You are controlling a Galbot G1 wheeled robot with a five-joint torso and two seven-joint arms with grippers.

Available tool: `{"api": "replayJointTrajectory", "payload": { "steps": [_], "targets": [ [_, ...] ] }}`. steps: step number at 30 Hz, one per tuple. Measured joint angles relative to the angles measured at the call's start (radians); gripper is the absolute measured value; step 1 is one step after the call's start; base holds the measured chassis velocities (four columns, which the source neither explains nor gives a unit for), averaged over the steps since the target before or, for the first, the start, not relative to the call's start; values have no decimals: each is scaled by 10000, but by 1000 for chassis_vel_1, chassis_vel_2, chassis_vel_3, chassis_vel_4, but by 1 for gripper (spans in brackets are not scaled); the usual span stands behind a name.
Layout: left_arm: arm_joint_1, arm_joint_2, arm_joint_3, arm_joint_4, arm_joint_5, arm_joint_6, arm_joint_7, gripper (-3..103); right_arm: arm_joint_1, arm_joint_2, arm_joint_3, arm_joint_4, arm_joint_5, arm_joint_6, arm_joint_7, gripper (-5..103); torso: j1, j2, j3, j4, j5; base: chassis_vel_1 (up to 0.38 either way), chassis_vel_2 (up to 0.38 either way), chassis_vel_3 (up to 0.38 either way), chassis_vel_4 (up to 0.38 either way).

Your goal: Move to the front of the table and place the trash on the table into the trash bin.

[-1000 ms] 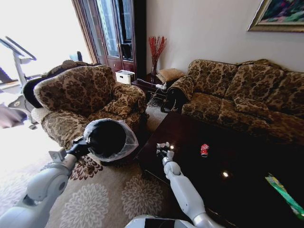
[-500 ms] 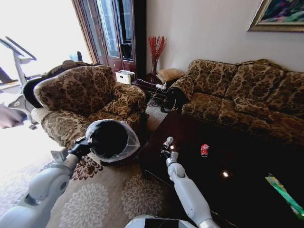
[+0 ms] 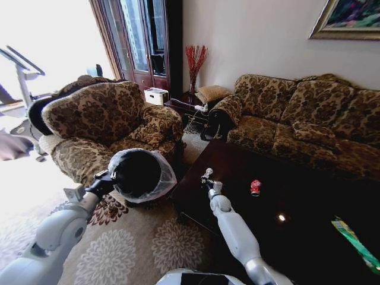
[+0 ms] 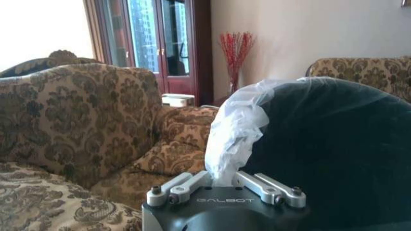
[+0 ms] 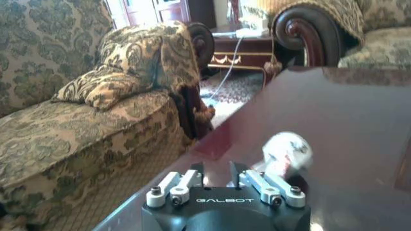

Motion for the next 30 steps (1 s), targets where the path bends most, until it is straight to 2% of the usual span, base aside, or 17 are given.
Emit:
{"api": "replayJointTrajectory", "payload": {
  "steps": [2, 4, 6, 8, 9, 11, 12, 15, 16, 19, 30],
  "targets": [
    [-1, -22, 11, -66, 0, -9, 29, 2, 470, 423, 213, -897, -413, 267, 42, 37, 0, 0, 0, 0, -1, 0, 0, 0, 0],
    [35, -50, -16, -155, 0, -20, 51, 2, 829, 558, 481, -1588, -802, 563, 226, 48, 0, 0, 0, 1, 2, 0, 0, 0, 0],
    [63, -65, -37, -193, 0, -21, 55, 2, 942, 569, 588, -1800, -940, 669, 300, 48, -1, 0, -1, -2, -3, 0, 0, 0, 0],
    [136, -103, -85, -287, 0, -27, 89, 2, 1124, 574, 769, -2118, -1187, 833, 667, 59, 0, 0, 0, -6, -3, 0, 0, 0, 0],
    [136, -103, -85, -287, 0, -27, 89, 2, 1124, 574, 769, -2118, -1187, 833, 667, 59, 0, 0, 0, -6, -3, 0, 0, 0, 0],
    [192, -124, -106, -334, 3, -38, 121, 2, 1084, 574, 762, -2003, -1200, 852, 987, 70, 0, 0, 0, -5, 2, 0, 0, 0, 0],
    [192, -124, -106, -334, 3, -38, 121, 2, 1084, 574, 762, -2003, -1200, 852, 987, 70, 0, 0, 0, -5, 2, 0, 0, 0, 0],
    [211, -126, -113, -334, 23, -47, 138, 2, 775, 569, 568, -1381, -1097, 836, 1107, 86, 0, 0, 0, -4, 1, 0, 0, 0, 0],
    [211, -126, -113, -334, 23, -47, 138, 2, 775, 569, 568, -1381, -1097, 836, 1107, 86, 0, 0, 0, -4, 1, 0, 0, 0, 0],
    [195, -140, -105, -318, 39, -58, 170, 2, 407, 566, 203, -493, -813, 592, 1176, 99, -1, 0, -1, -1, 2, 0, 0, 0, 0],
    [180, -238, -149, -284, 61, -208, 252, 2, 1064, 473, 731, -1209, -740, 197, 1312, 100, 0, 0, -1, -4, 2, 0, 0, 0, 0]
  ]
}}
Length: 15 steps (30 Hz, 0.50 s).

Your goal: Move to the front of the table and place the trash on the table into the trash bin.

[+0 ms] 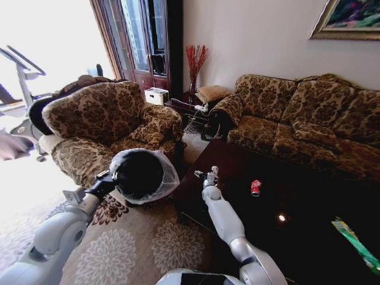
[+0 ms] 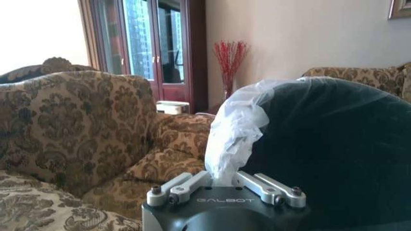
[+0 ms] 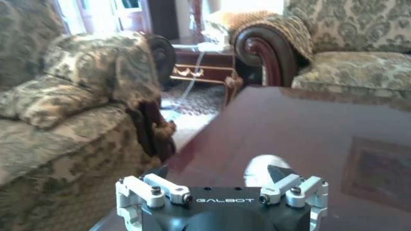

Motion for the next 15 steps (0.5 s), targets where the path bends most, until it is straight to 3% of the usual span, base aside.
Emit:
{"api": "replayJointTrajectory", "payload": {
  "steps": [15],
  "targets": [
    [-19, -23, -28, 3, 5, -48, 4, 2, 309, 68, 1063, -1281, -270, -106, -446, 101, 0, 0, 0, 1, 0, 0, 0, 0, 0]
  ]
}}
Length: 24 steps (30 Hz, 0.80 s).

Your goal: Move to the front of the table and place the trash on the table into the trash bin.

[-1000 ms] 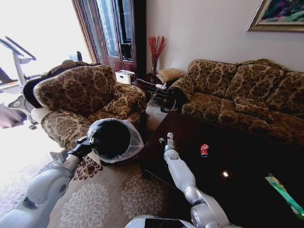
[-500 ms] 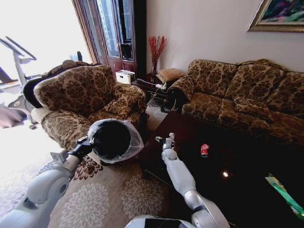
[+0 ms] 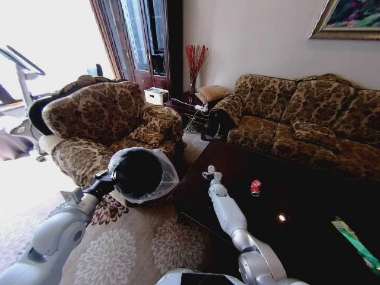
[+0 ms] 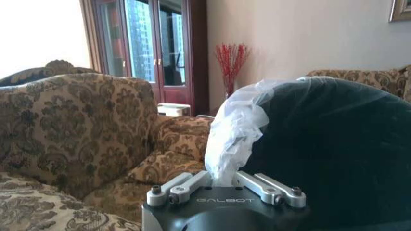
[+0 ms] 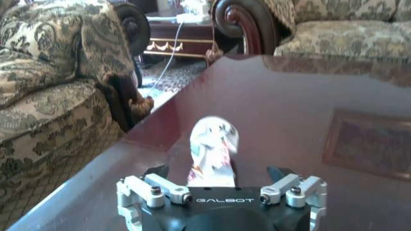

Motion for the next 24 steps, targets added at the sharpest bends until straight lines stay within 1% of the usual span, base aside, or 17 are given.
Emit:
{"api": "replayJointTrajectory", "payload": {
  "steps": [3, 4, 7, 8, 10, 12, 13, 19, 24],
  "targets": [
    [4, 1, -9, -24, 6, 0, -9, 2, 9, 2, 199, -223, 24, 49, -380, 86, 0, 0, 0, 0, 0, 0, 0, 0, 0],
    [4, 1, -9, -24, 6, 0, -9, 2, 9, 2, 199, -223, 24, 49, -380, 86, 0, 0, 0, 0, 0, 0, 0, 0, 0],
    [9, 22, -31, -46, 6, 0, -10, 2, -24, 4, 261, -260, 21, 131, -555, 70, 0, 0, 0, 0, 0, 0, 0, 0, 0],
    [9, 22, -31, -46, 6, 0, -10, 2, -24, 4, 261, -260, 21, 131, -555, 70, 0, 0, 0, 0, 0, 0, 0, 0, 0],
    [12, 25, -33, -52, 6, 0, -11, 2, -53, 6, 266, -256, 21, 161, -561, 59, 0, 0, 0, 0, -1, 0, 0, 0, 0],
    [13, 24, -33, -55, 5, 0, -11, 2, -73, 7, 263, -240, 20, 170, -561, 59, 0, 0, -1, 0, -1, 0, 0, 0, 0],
    [15, 18, -33, -57, 6, -1, -11, 2, -106, 8, 250, -208, 20, 171, -562, 56, 0, 0, -1, 0, -1, 0, 0, 0, 0],
    [20, 1, -28, -62, -8, -20, -11, 2, -219, 10, 179, -91, -8, 175, -512, 56, 0, 0, -1, 0, -1, 0, 0, 0, 0],
    [-3, 45, 21, -84, -42, -22, -15, 2, -409, -32, 10, 265, -11, 229, -291, 56, 0, 0, 1, 2, 0, 0, 0, 0, 0]
  ]
}}
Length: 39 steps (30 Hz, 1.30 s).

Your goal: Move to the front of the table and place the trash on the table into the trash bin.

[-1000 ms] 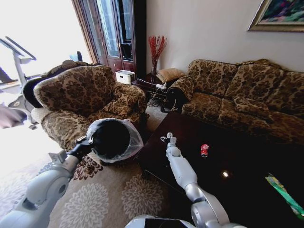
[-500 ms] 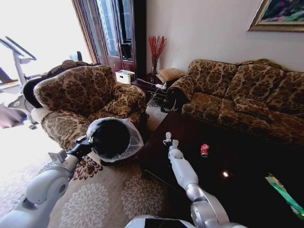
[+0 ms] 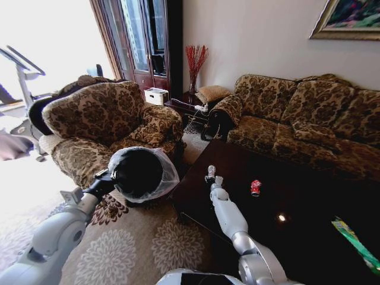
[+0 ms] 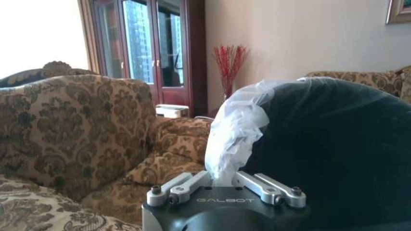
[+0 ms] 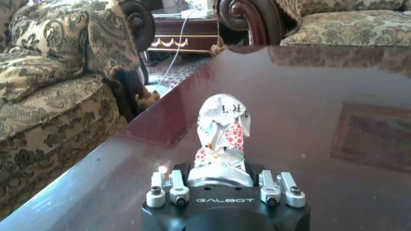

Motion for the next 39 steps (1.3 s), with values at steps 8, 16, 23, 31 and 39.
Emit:
{"api": "replayJointTrajectory", "payload": {
  "steps": [8, 16, 23, 31, 39],
  "targets": [
    [-243, 629, 376, 67, -285, 234, -110, 2, -1627, -1511, -1009, 4695, 446, 191, 132, 56, 0, 1, 0, 0, 3, 0, 0, 0, 0],
    [-1523, 1645, 1408, 1125, -1314, 823, -423, 2, -3164, -4099, -69, 9690, 2248, -645, -1789, 56, 0, 1, -1, 0, 3, 0, 0, 0, 0],
    [-4938, 2841, 4546, 3662, -1492, 761, -148, 2, -2776, -5309, -113, 11650, 4171, -2030, -3088, 56, -1, 1, 0, -5, -4, 0, 0, 0, 0],
    [-9360, 2635, 8281, 5984, -2004, 827, -155, 2, 298, -5223, -2643, 11431, 5459, -2869, -2260, 56, 6, -2, 4, -7, -6, 0, 0, 0, 0],
    [-11425, 2605, 10016, 6729, -2569, 1111, -13, 2, 2095, -4818, -4715, 10715, 5516, -2959, -2014, 56, -1, 0, 0, 2, -4, 0, 0, 0, 0]
  ]
}}
